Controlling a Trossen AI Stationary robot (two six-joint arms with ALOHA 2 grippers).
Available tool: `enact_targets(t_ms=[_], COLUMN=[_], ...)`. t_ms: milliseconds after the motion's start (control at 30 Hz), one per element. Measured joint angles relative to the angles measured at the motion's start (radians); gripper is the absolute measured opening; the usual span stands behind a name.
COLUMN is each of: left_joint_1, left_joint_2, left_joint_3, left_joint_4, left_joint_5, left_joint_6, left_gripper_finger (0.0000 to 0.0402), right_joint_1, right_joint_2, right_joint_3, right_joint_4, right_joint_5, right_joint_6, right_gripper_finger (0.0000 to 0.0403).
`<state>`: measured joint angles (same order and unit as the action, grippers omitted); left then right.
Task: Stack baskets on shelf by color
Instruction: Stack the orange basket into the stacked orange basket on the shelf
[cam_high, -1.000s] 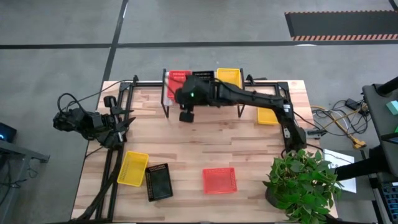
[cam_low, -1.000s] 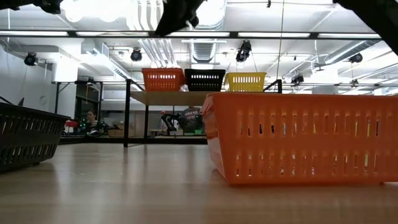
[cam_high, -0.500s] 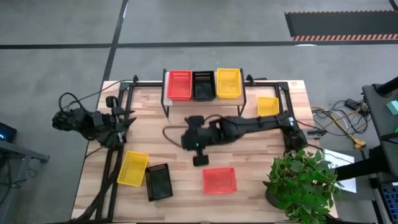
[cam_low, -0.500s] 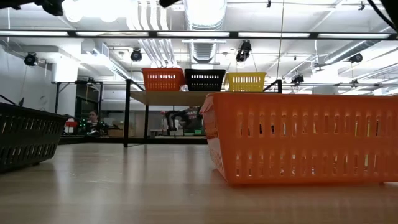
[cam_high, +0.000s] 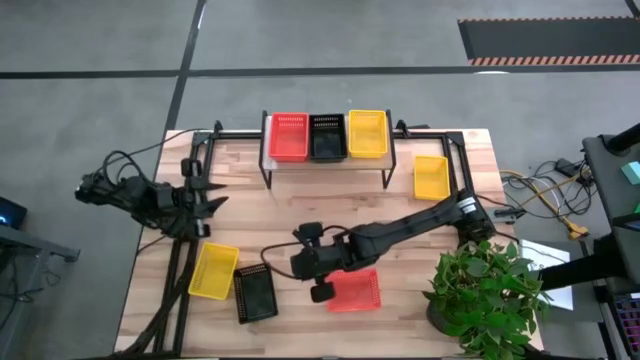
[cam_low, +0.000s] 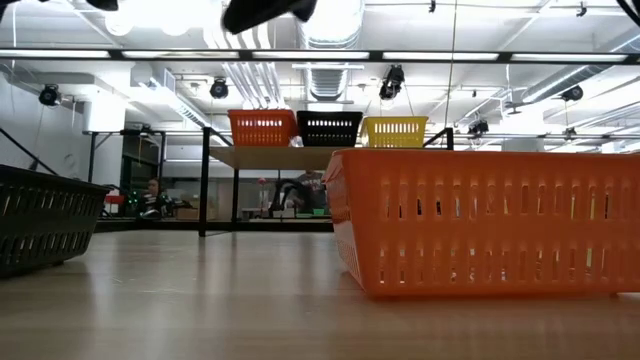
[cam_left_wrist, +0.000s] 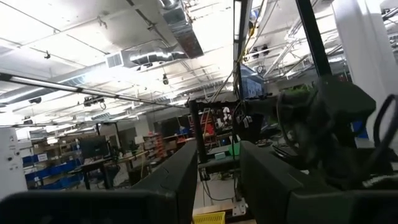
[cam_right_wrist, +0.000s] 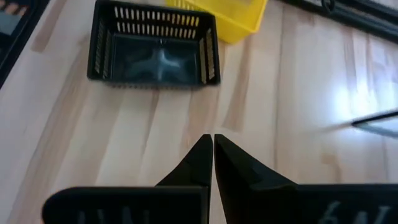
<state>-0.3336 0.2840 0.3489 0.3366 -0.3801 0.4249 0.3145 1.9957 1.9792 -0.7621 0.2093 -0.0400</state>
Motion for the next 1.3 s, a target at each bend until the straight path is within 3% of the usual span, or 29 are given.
enact_targets(t_ms=[300, 500, 633, 733, 833, 1100, 1300], left_joint_1=[0.000, -0.001, -0.001, -0.001, -0.001, -0.001, -0.001], left_joint_2=[0.015, 0.015, 0.014, 0.014, 0.013, 0.015, 0.015], left_joint_3=[0.002, 0.000, 0.000, 0.000, 0.000, -0.001, -0.001], left_joint_4=[-0.005, -0.006, -0.007, -0.005, -0.006, -0.006, -0.007], left_joint_5=[0.000, 0.000, 0.000, 0.000, 0.000, -0.001, -0.001], left_joint_6=[-0.044, -0.080, -0.080, -0.080, -0.080, -0.079, -0.079], left_gripper_finger=[0.0105, 0.0105, 0.0105, 0.0105, 0.0105, 0.0105, 0.0105], right_joint_1=[0.000, 0.002, -0.008, -0.024, -0.016, 0.040, 0.045], right_joint_2=[-0.003, -0.016, -0.035, -0.049, -0.051, -0.051, -0.051], right_joint_3=[-0.184, -0.204, -0.204, -0.204, -0.207, -0.209, -0.226], right_joint_4=[0.290, 0.136, -0.052, -0.200, -0.270, -0.313, -0.314], right_joint_5=[-0.006, -0.188, -0.188, -0.183, -0.183, -0.180, -0.184], right_joint_6=[-0.091, -0.067, 0.175, 0.317, 0.327, 0.144, 0.136], right_gripper_finger=[0.0009, 0.0009, 0.0017, 0.0040, 0.0077, 0.0185, 0.0198])
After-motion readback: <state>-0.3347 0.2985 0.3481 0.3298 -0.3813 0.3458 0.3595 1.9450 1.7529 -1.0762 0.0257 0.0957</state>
